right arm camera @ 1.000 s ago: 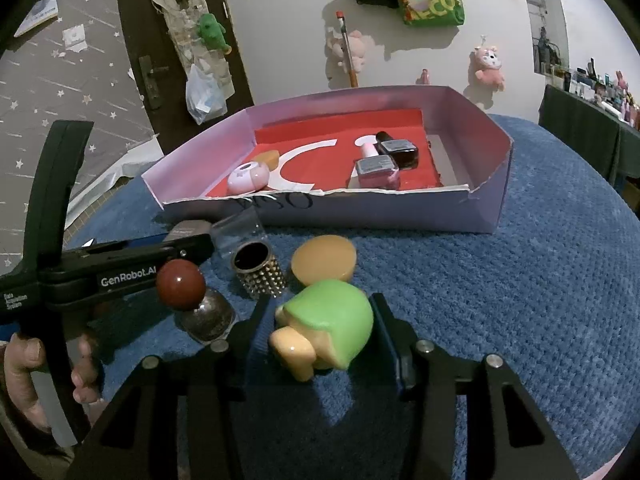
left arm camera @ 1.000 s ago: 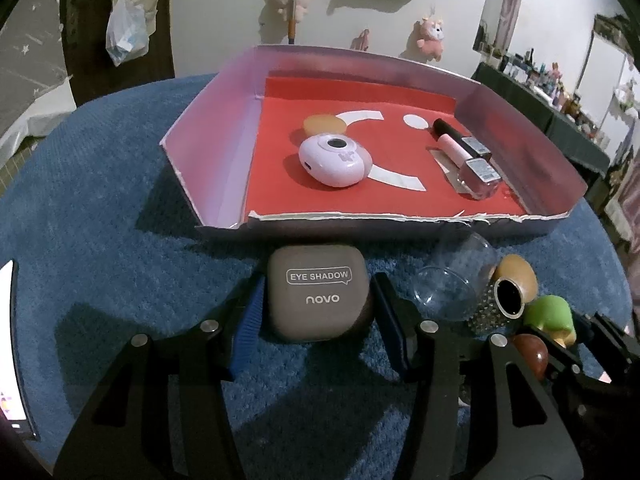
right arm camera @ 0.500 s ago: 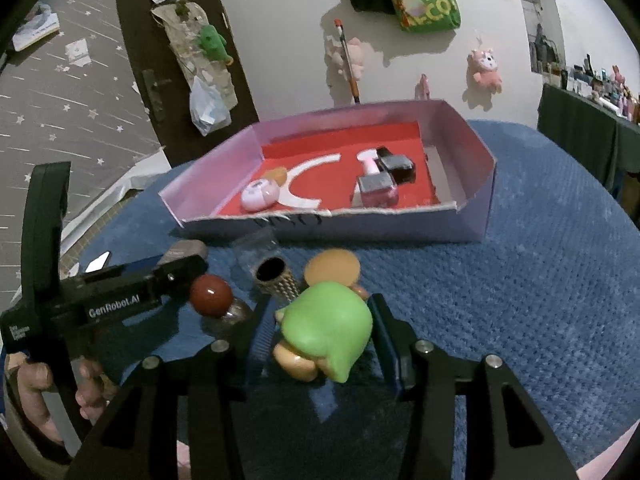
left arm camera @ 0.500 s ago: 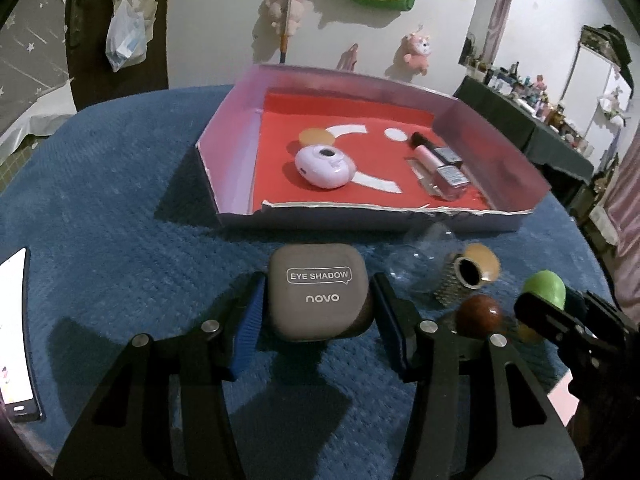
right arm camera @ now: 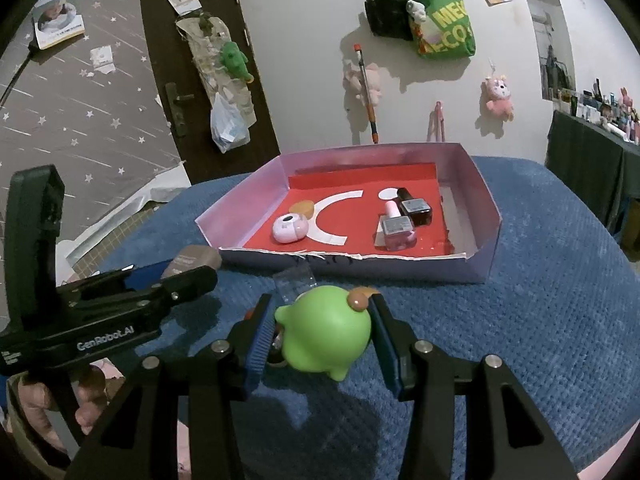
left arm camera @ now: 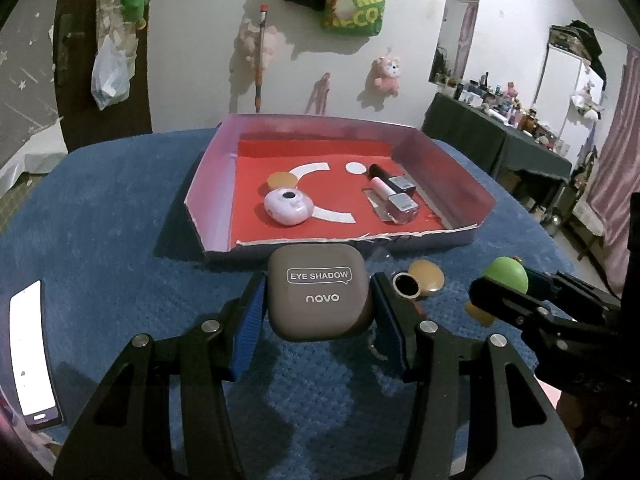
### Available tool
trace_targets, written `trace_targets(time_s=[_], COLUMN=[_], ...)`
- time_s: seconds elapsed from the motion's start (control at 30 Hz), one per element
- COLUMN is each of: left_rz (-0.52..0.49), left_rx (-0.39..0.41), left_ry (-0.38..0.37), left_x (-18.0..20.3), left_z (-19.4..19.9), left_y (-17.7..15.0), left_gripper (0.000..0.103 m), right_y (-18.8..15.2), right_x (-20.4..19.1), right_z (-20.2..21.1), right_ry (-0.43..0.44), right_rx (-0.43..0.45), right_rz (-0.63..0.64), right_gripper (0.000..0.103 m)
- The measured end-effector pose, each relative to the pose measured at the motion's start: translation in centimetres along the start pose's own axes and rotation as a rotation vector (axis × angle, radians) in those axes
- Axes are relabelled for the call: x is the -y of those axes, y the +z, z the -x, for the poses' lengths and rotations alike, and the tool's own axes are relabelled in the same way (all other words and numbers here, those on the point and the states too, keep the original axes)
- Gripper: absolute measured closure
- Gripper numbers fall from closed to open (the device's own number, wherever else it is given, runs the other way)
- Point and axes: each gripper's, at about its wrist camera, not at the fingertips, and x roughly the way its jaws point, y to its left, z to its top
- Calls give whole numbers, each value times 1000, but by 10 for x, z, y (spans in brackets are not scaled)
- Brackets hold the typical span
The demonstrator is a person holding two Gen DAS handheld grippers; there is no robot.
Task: Organize rigid objects
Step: 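Carry the eye shadow case and the green figurine into the box with both grippers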
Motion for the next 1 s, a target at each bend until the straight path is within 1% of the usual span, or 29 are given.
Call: trace_targets(time_s=[0.23, 0.37, 0.57, 0.87, 1.0], left_rz=[-10, -15, -28, -33, -28], left_rx=[11, 9, -15, -55, -97], left_ry=[-17, -31, -44, -55, -69], left_x=[3, 2, 0, -8, -11], left_z=[-3, -9, -26, -48, -63], left_y=[17, 27, 38, 54, 56], left_gripper=[53, 53, 53, 53, 53], right_y=[12, 22, 37, 56, 62], right_x=[0, 2, 7, 20, 23], right_z=[3, -1, -9, -36, -51], right_ry=[14, 25, 40, 61, 72], right_rx=[18, 12, -9, -65, -98], right_rz=[12, 14, 20, 7, 9], right_gripper=[53, 53, 53, 53, 53])
